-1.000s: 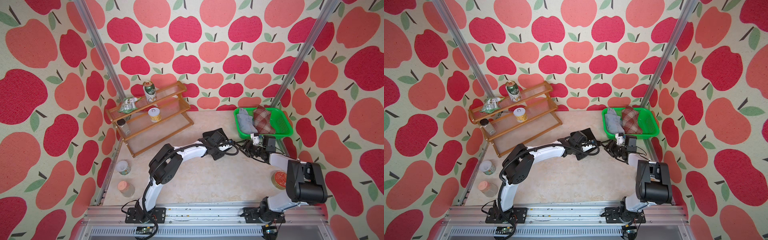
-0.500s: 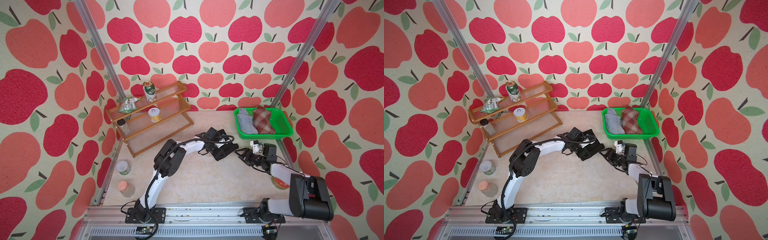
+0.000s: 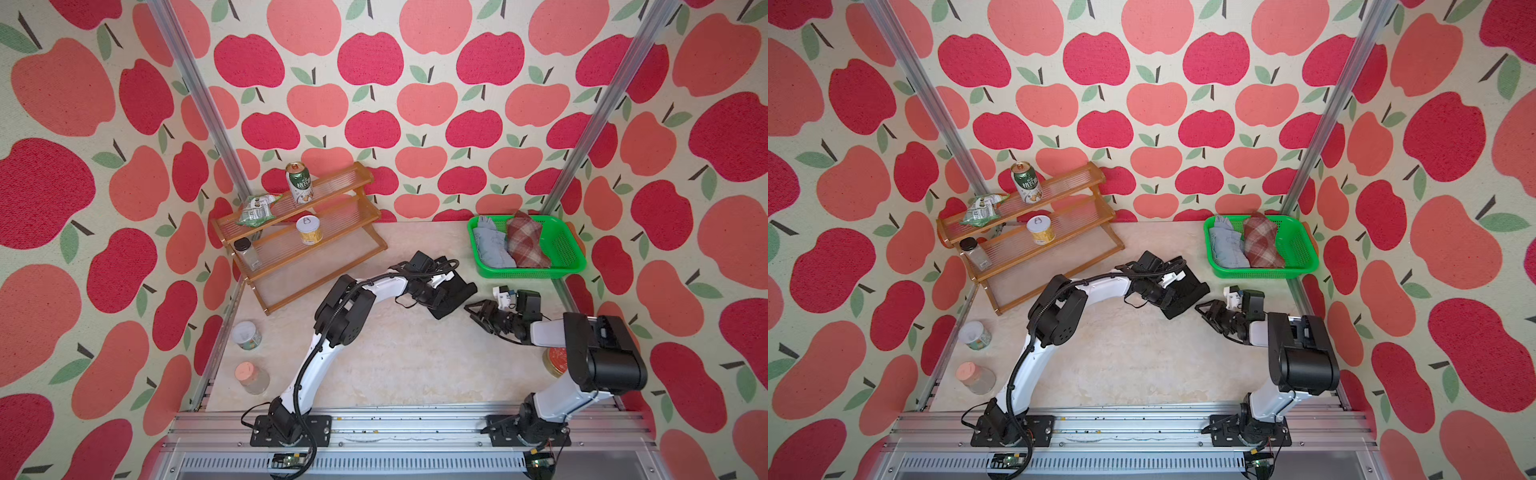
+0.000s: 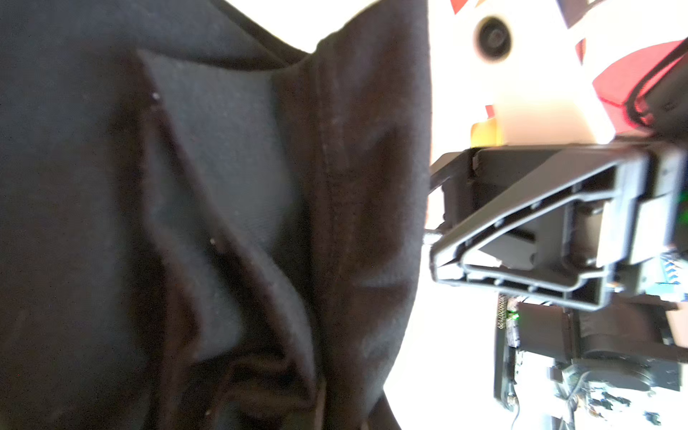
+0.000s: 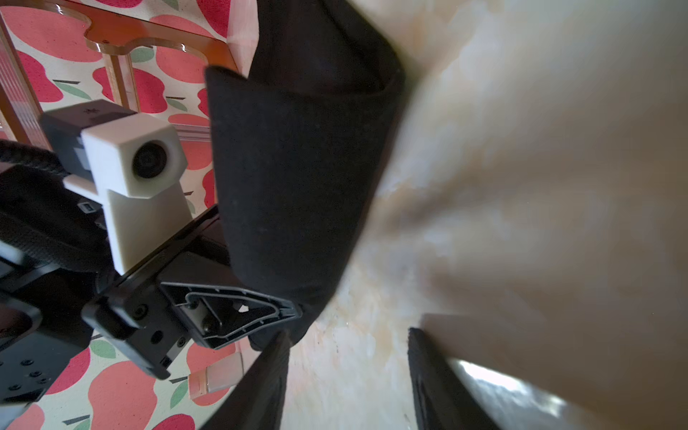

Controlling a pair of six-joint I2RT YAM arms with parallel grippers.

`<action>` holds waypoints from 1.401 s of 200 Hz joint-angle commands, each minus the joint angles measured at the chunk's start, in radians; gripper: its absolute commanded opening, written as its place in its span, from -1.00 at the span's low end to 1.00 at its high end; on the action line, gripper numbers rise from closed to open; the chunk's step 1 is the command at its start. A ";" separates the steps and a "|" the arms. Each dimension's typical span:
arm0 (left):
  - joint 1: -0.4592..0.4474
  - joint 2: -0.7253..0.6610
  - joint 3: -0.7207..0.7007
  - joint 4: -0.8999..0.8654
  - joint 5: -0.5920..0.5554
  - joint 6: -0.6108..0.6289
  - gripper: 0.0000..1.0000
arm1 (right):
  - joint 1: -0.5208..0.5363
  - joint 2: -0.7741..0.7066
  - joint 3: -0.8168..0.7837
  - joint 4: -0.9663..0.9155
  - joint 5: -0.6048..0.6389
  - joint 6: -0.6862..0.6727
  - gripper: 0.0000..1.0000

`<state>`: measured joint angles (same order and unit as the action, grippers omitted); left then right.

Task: Roll up the skirts
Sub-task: Roll the skirt at the center of the board.

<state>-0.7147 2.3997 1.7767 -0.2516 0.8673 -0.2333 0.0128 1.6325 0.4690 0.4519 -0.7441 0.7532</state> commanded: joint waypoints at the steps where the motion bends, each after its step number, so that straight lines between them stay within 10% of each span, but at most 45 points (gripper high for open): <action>1: 0.017 0.030 -0.061 0.144 0.091 -0.143 -0.74 | 0.012 0.038 0.040 0.040 0.027 0.009 0.08; 127: 0.038 0.114 0.019 0.196 0.251 -0.297 -0.73 | 0.064 0.269 0.123 0.231 0.038 0.106 0.17; 194: 0.043 0.128 0.105 -0.013 0.261 -0.190 -0.43 | 0.077 0.355 0.155 0.335 0.005 0.172 -0.73; 237: 0.064 0.048 0.114 -0.245 0.046 -0.012 -0.03 | 0.086 0.306 0.190 0.220 0.004 0.125 -0.98; 280: 0.046 -0.404 -0.320 0.060 -0.620 0.208 0.05 | 0.126 0.250 0.206 0.108 0.009 0.084 -1.00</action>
<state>-0.6682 2.2745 1.7012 -0.3553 0.6983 -0.2077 0.1131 1.9179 0.6659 0.6785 -0.7494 0.8841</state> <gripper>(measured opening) 0.490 0.151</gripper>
